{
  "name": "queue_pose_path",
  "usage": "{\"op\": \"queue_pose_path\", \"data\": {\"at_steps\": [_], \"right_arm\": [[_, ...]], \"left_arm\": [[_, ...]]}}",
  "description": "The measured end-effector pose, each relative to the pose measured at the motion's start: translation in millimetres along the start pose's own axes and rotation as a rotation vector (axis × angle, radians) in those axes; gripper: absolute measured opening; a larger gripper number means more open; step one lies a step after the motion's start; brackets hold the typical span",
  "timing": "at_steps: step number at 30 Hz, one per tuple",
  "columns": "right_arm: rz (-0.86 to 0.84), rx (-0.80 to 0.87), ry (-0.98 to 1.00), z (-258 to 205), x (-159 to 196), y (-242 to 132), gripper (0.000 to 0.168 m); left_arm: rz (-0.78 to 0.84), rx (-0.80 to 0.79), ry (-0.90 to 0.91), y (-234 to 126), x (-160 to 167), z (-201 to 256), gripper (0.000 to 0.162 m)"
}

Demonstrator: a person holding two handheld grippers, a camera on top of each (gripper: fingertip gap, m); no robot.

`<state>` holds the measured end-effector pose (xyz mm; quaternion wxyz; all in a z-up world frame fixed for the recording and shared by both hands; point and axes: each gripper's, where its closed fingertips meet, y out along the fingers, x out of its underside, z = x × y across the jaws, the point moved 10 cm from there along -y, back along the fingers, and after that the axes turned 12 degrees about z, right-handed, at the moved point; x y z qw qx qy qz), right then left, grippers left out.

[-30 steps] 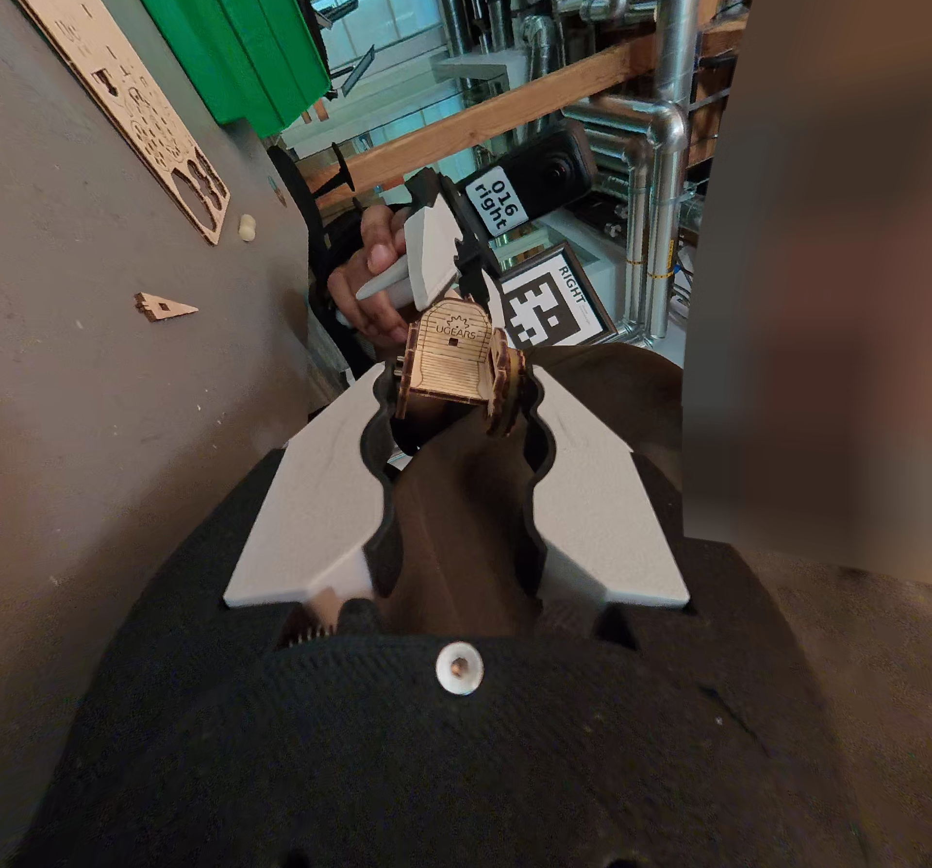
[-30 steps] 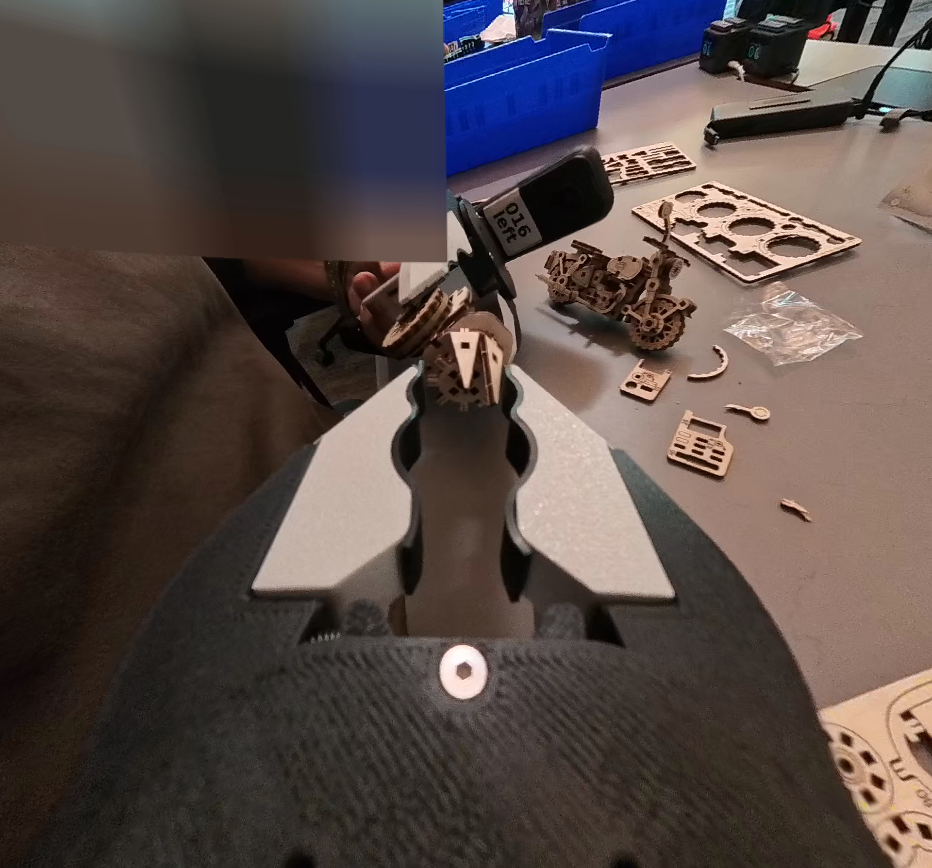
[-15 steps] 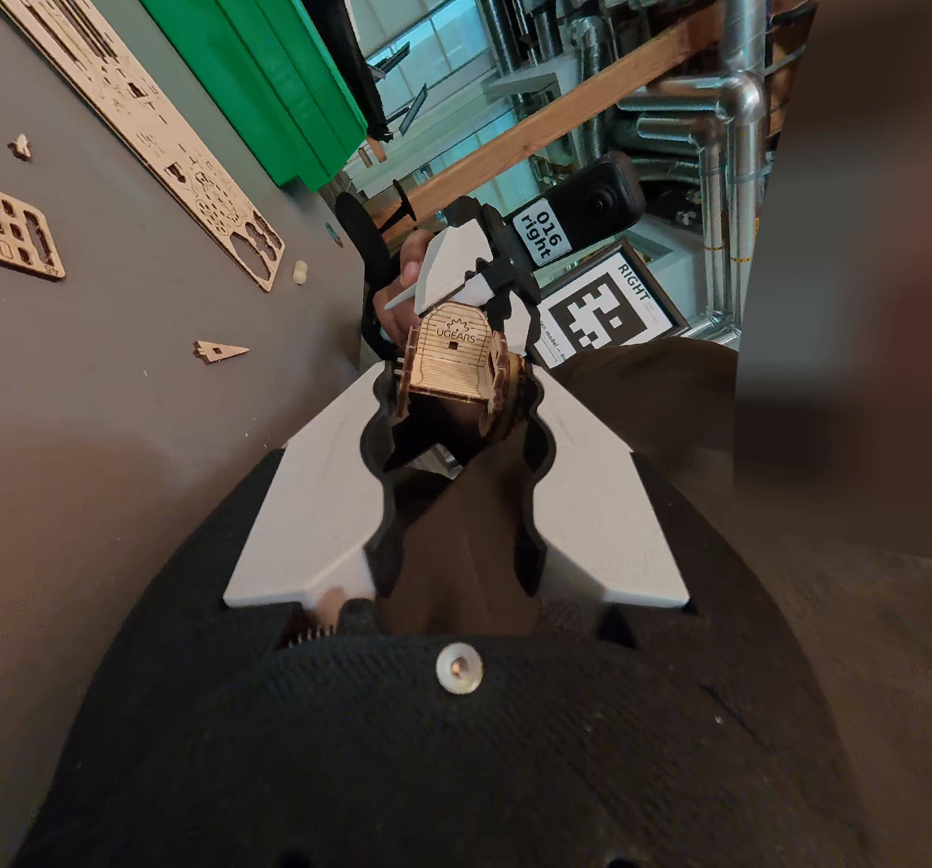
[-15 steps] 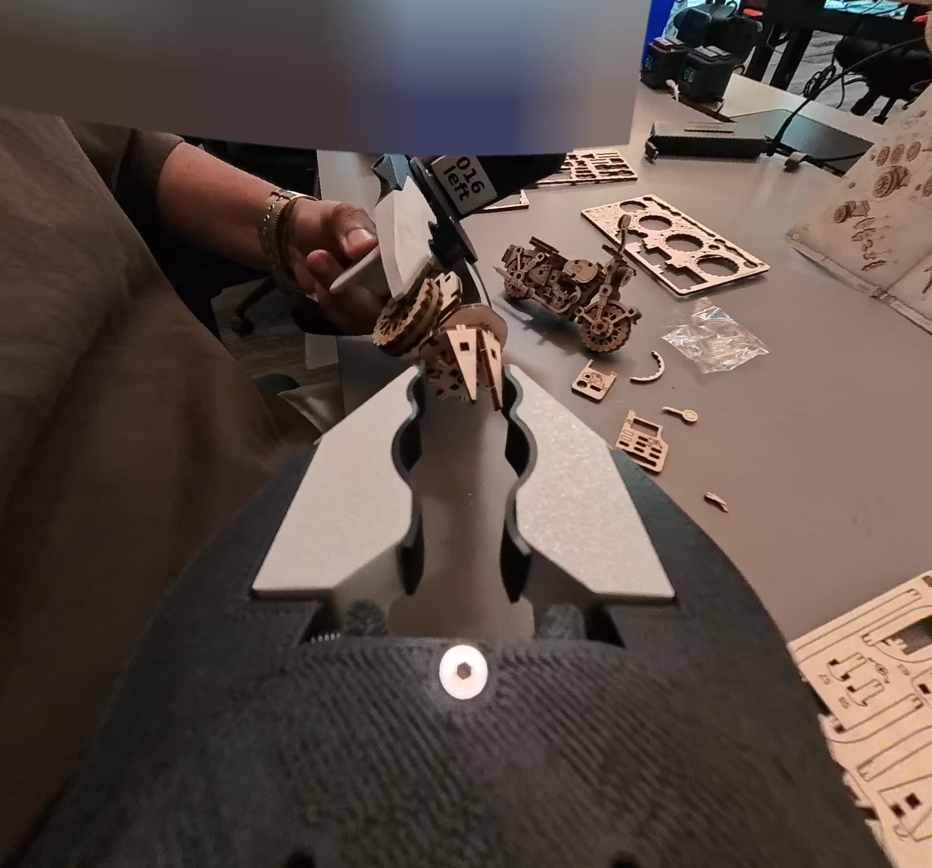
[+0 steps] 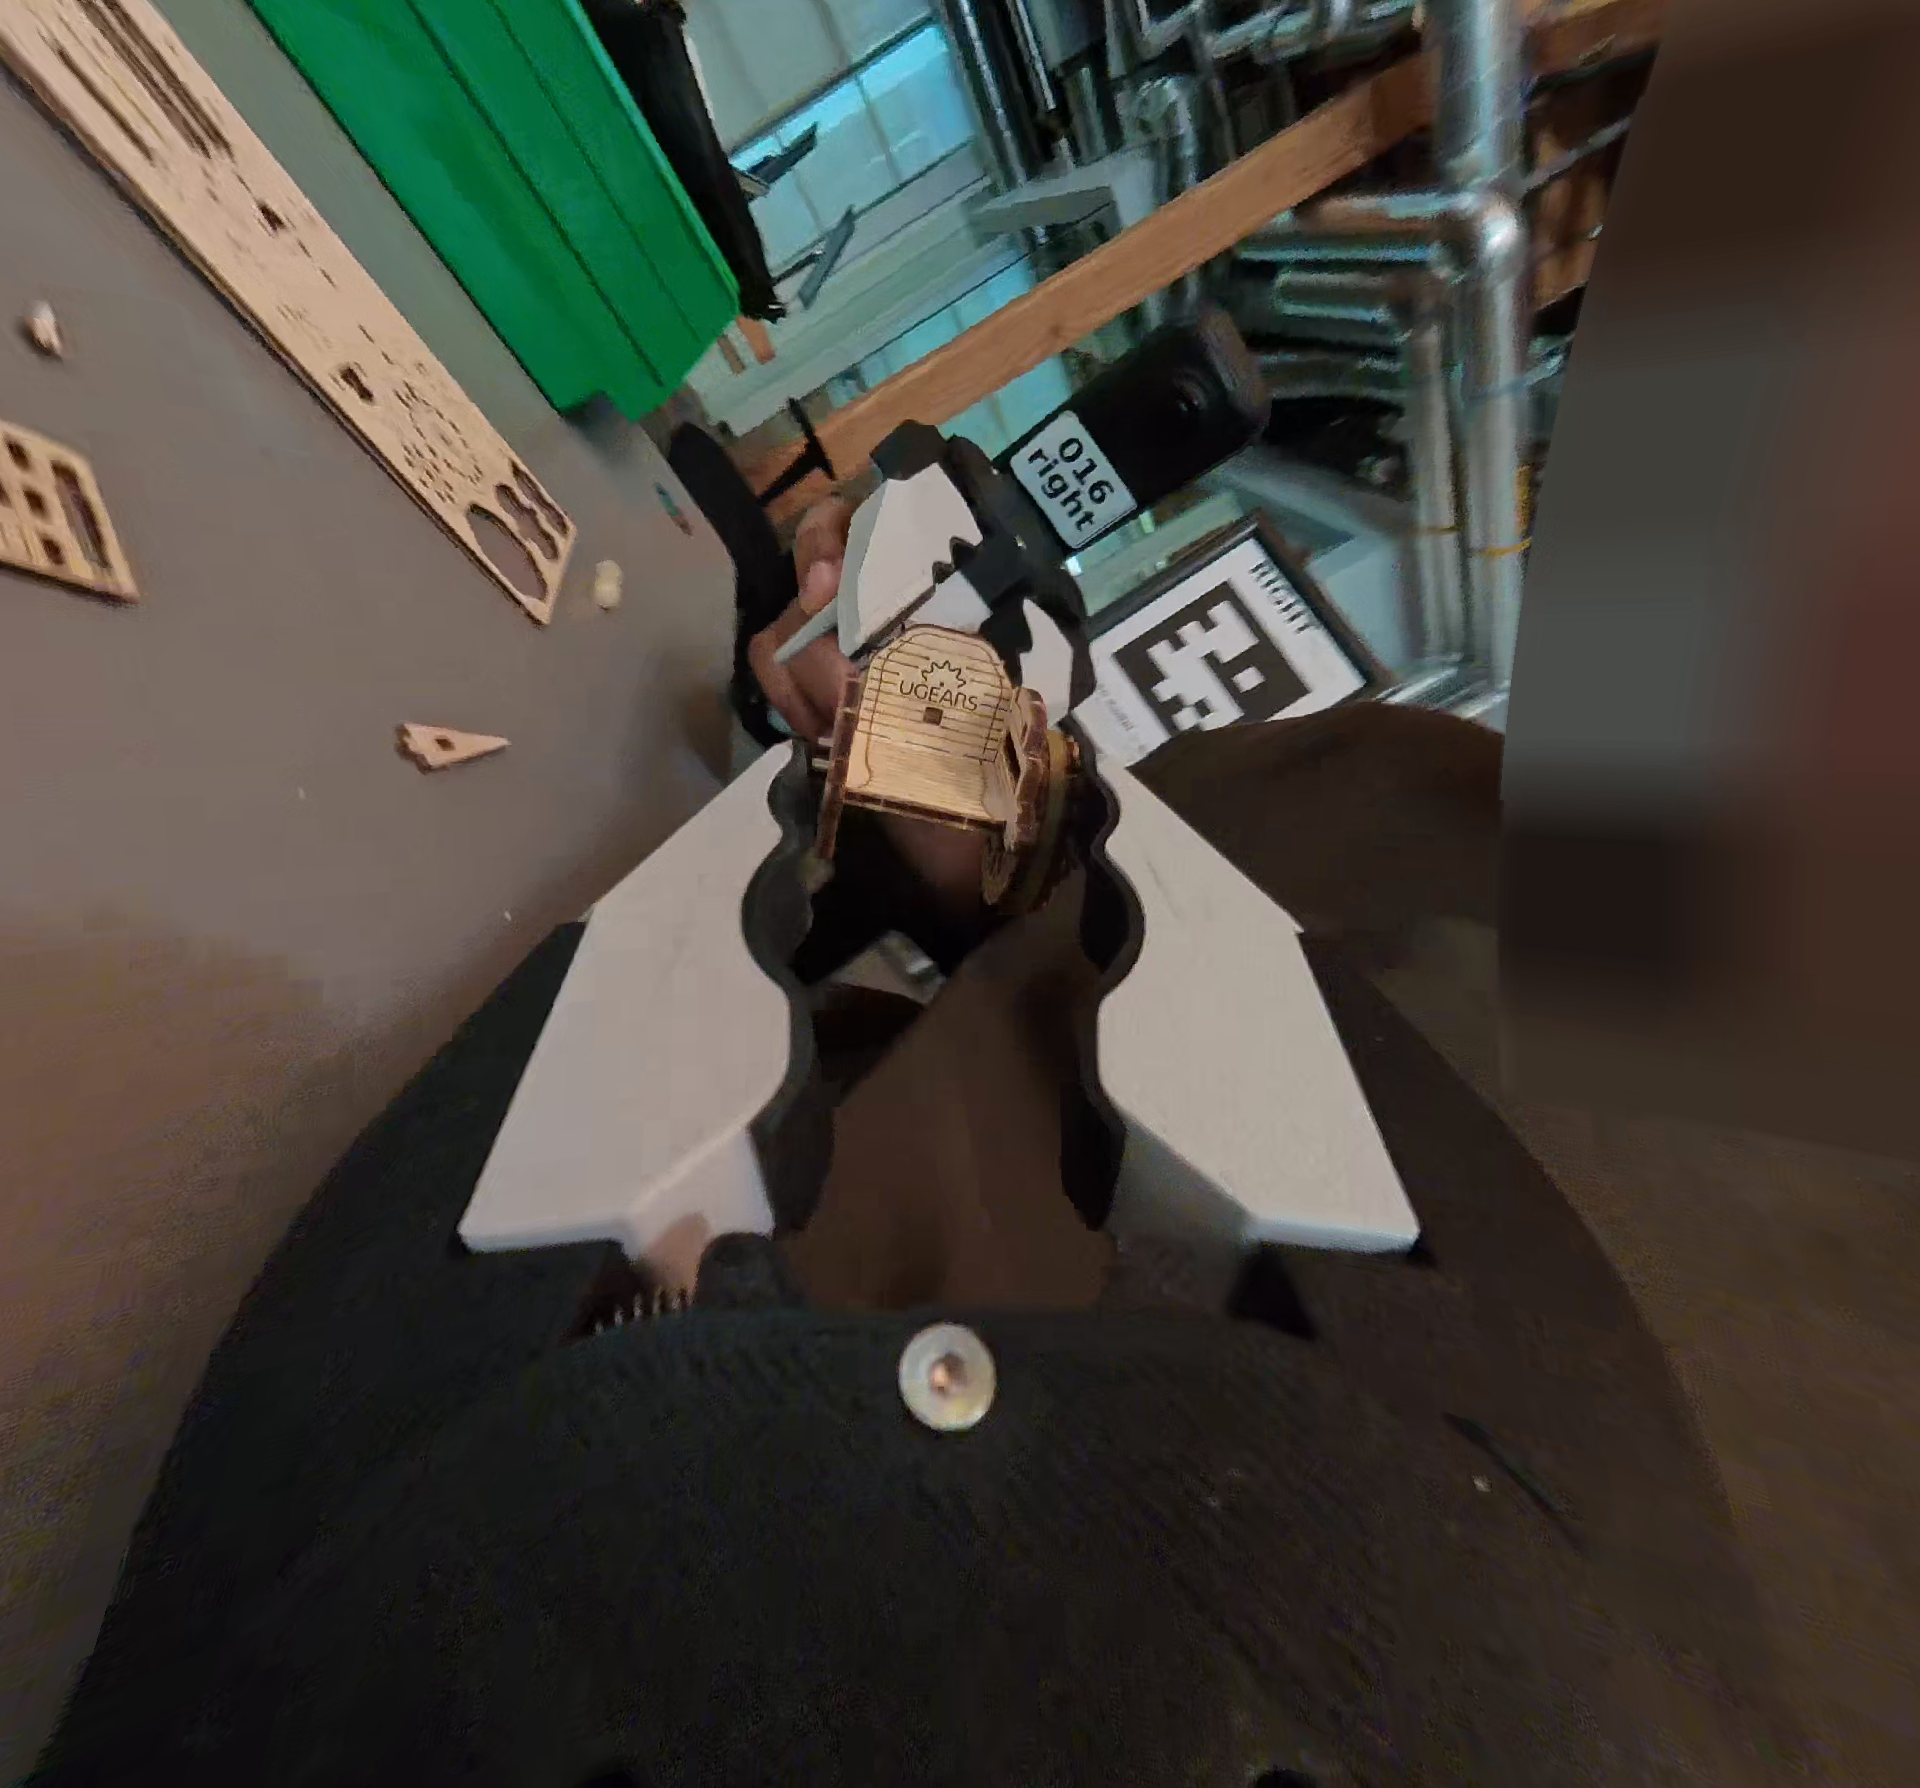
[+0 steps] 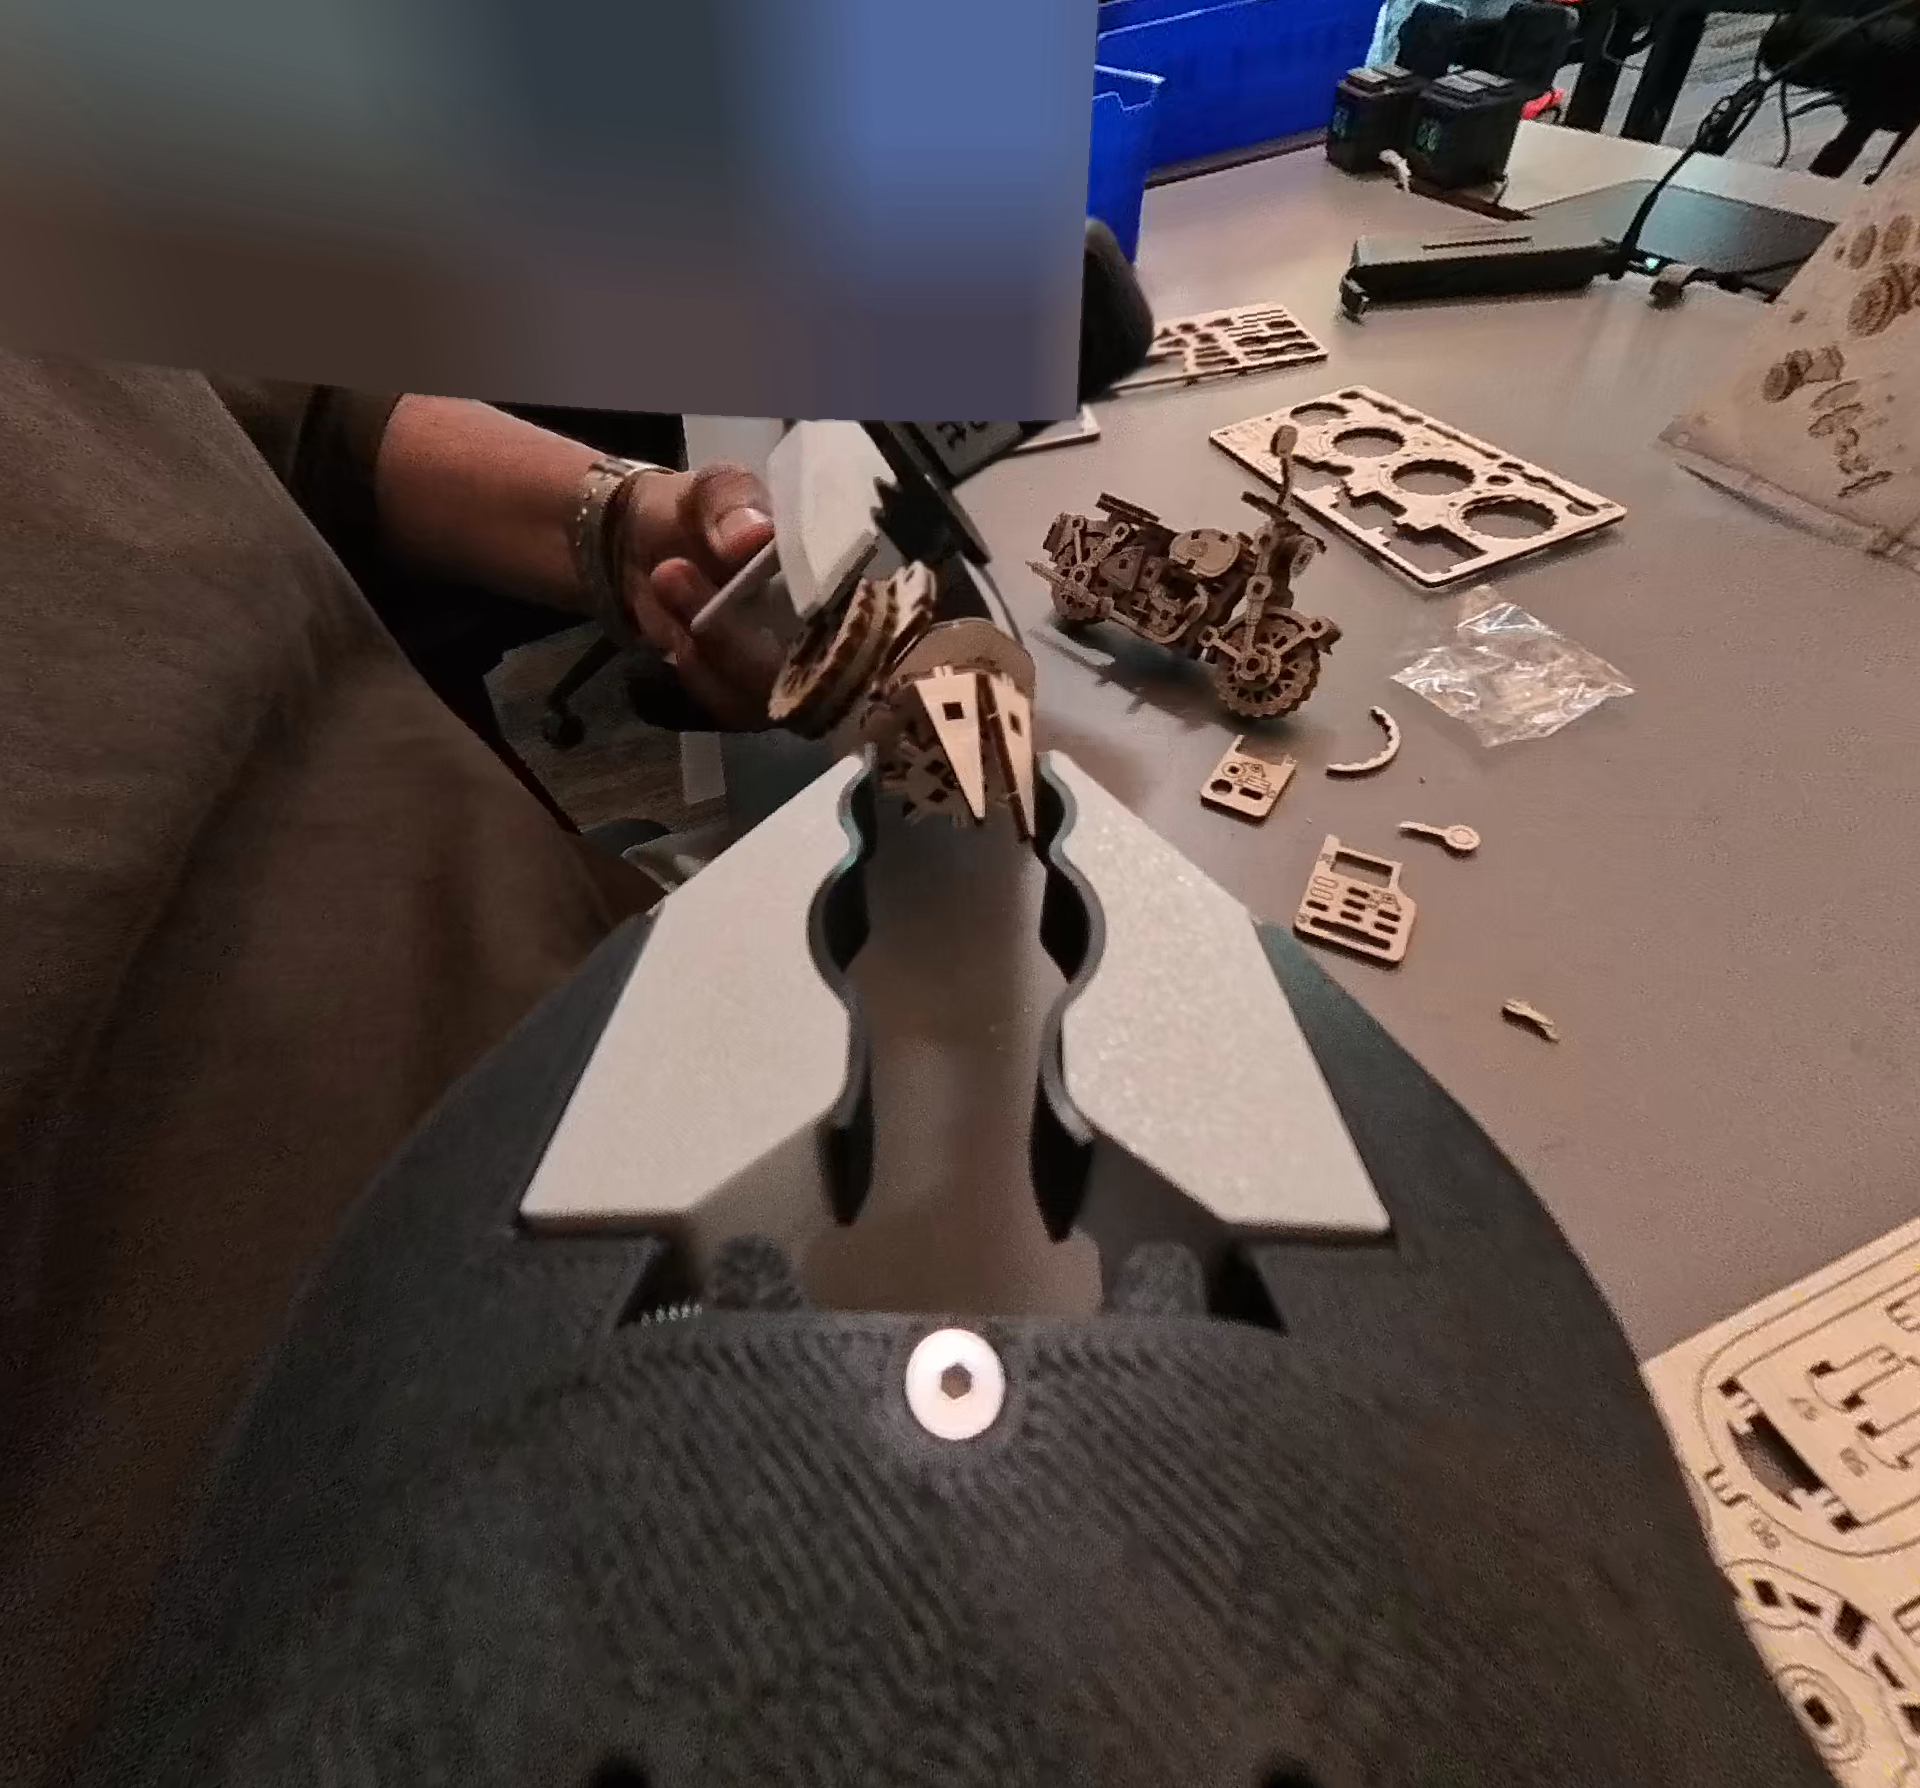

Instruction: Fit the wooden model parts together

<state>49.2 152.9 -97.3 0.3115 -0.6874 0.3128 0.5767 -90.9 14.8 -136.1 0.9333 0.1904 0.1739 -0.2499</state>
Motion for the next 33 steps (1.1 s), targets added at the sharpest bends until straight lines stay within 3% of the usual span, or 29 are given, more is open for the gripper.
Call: {"op": "queue_pose_path", "data": {"at_steps": [1, 9, 19, 25, 30, 33], "right_arm": [[0.006, 0.004, -0.013, -1, -1, 0, 0.027], [-0.024, 0.075, -0.251, -16, -7, 1, 0.026], [0.059, 0.012, -0.223, -20, -13, 0, 0.024], [0.173, -0.168, 0.030, -11, -11, -5, 0.038], [0.201, -0.211, 0.199, 1, -9, -9, 0.047], [0.218, -0.247, 0.433, 12, -3, -8, 0.049]], "left_arm": [[-0.005, -0.009, 0.057, 1, 0, 3, 0.047], [-0.034, -0.068, 0.525, 4, 2, 30, 0.047], [-0.048, 0.026, 0.638, 1, 3, 39, 0.047], [-0.111, 0.071, 0.752, -2, 6, 45, 0.047], [-0.130, 0.061, 0.885, -4, 8, 50, 0.048], [-0.163, 0.058, 0.947, -3, 11, 51, 0.048]]}}
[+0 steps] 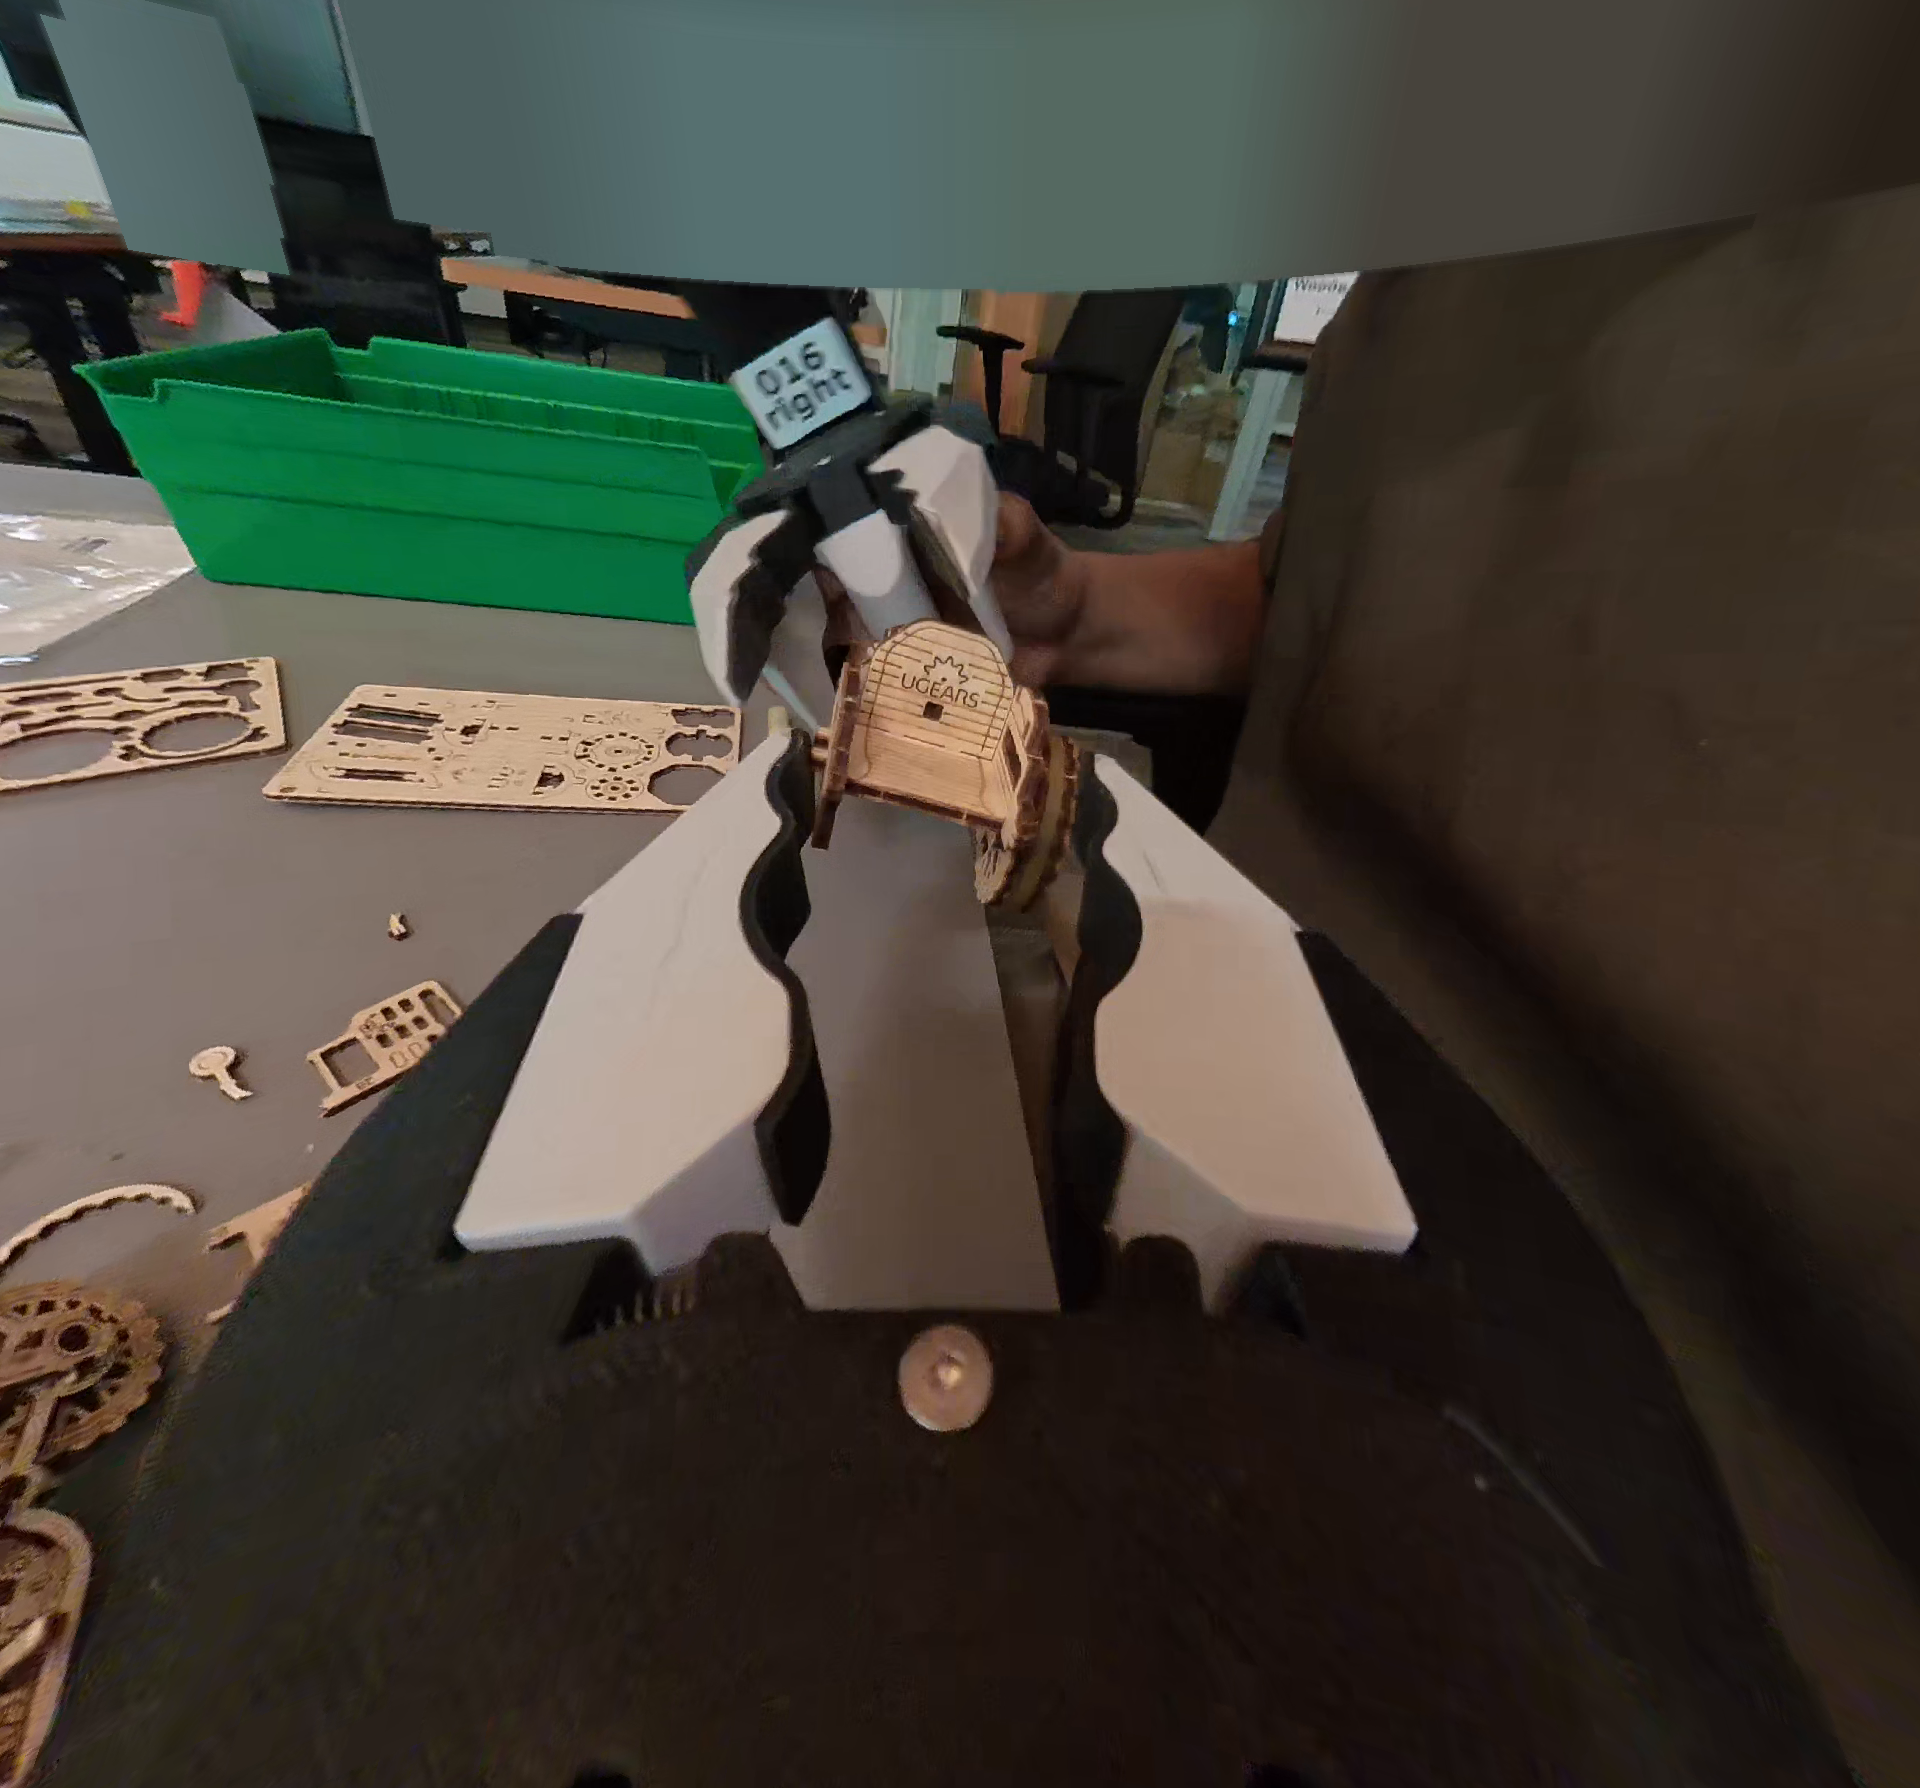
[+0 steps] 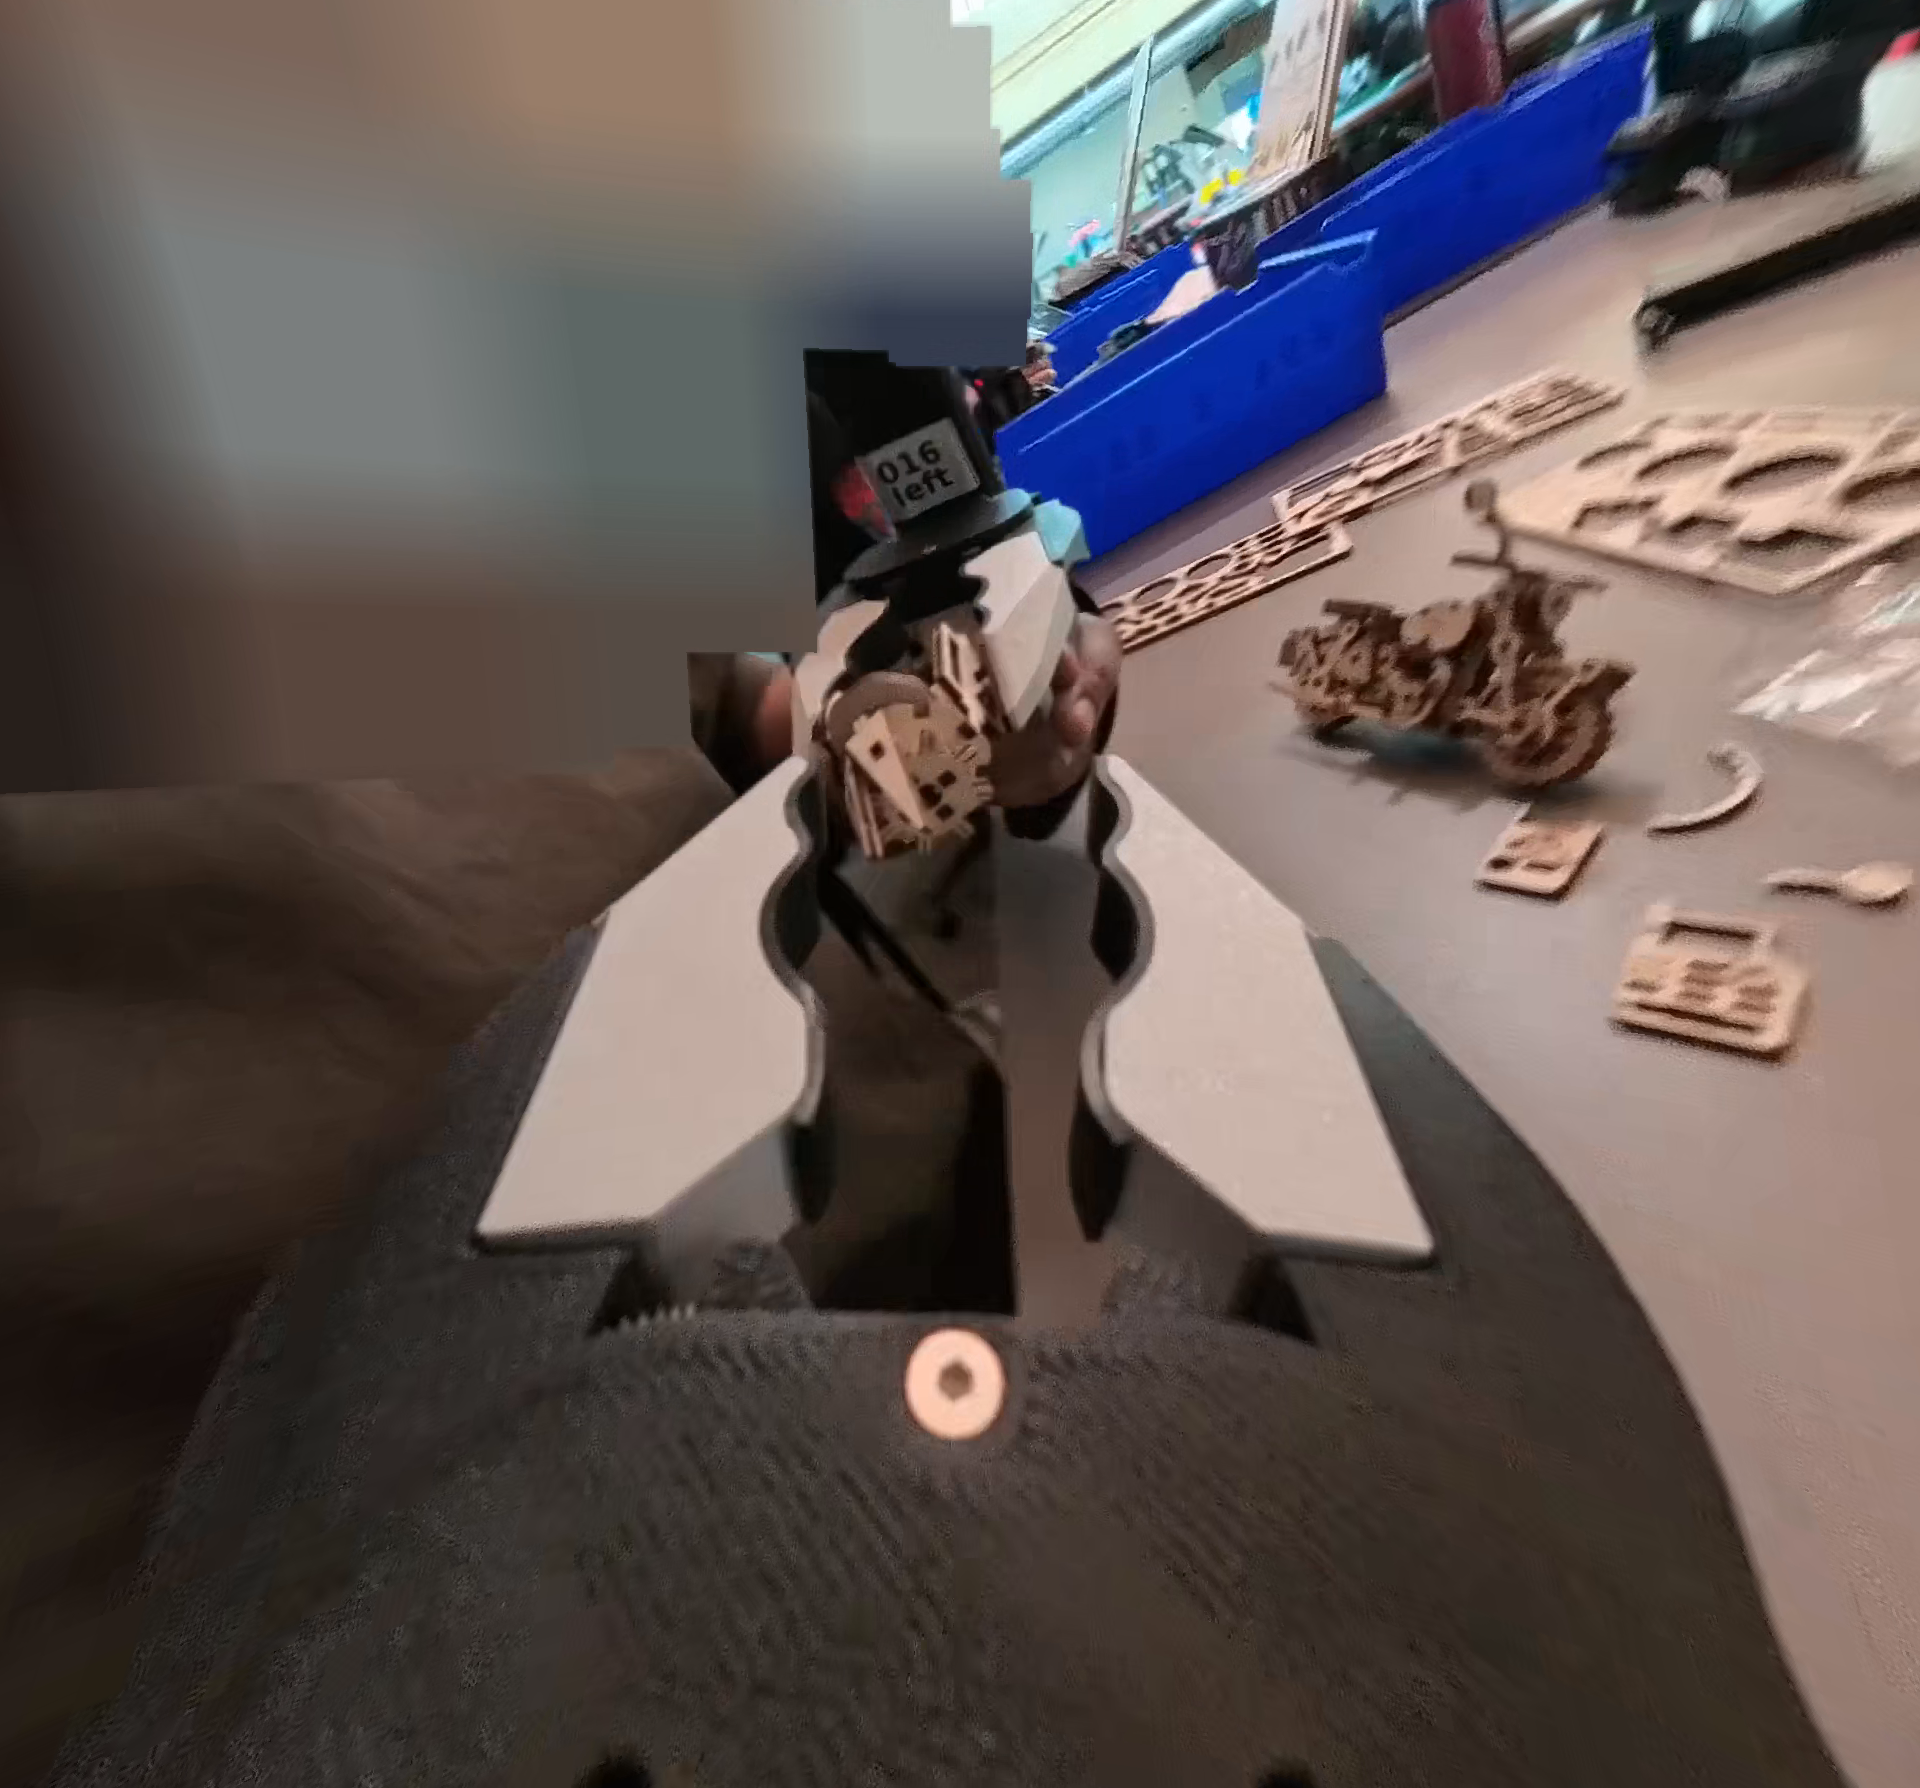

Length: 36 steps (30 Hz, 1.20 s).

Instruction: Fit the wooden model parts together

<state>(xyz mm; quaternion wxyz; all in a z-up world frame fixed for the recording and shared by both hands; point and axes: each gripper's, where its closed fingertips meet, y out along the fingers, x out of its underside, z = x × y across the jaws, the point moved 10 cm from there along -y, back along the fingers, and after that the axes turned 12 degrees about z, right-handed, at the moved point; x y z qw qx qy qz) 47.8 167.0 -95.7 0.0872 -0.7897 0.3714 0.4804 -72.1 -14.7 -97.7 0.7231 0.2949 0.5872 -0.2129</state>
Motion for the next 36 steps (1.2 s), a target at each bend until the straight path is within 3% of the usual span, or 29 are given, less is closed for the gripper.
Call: {"op": "queue_pose_path", "data": {"at_steps": [5, 8, 11, 16, 21, 27, 36], "right_arm": [[-0.001, -0.091, 0.470, 18, 18, 1, 0.054], [-0.030, -0.149, 0.621, 20, 29, 3, 0.053], [-0.122, -0.131, 0.634, 19, 37, 7, 0.056], [-0.126, -0.148, 0.653, 20, 40, 8, 0.037], [-0.149, -0.152, 0.657, 20, 44, 11, 0.034], [-0.123, -0.128, 0.661, 23, 41, 7, 0.031], [-0.047, -0.113, 0.639, 24, 36, 6, 0.030]], "left_arm": [[-0.079, 0.005, 0.113, 3, 3, 6, 0.048], [-0.129, 0.011, 0.158, 5, 7, 9, 0.048], [-0.141, 0.023, 0.152, 6, 9, 10, 0.048], [-0.153, 0.038, 0.138, 8, 11, 11, 0.048], [-0.193, 0.041, 0.156, 11, 15, 13, 0.048], [-0.181, 0.020, 0.153, 9, 14, 10, 0.048], [-0.169, -0.072, 0.291, 12, 11, 13, 0.048]]}}
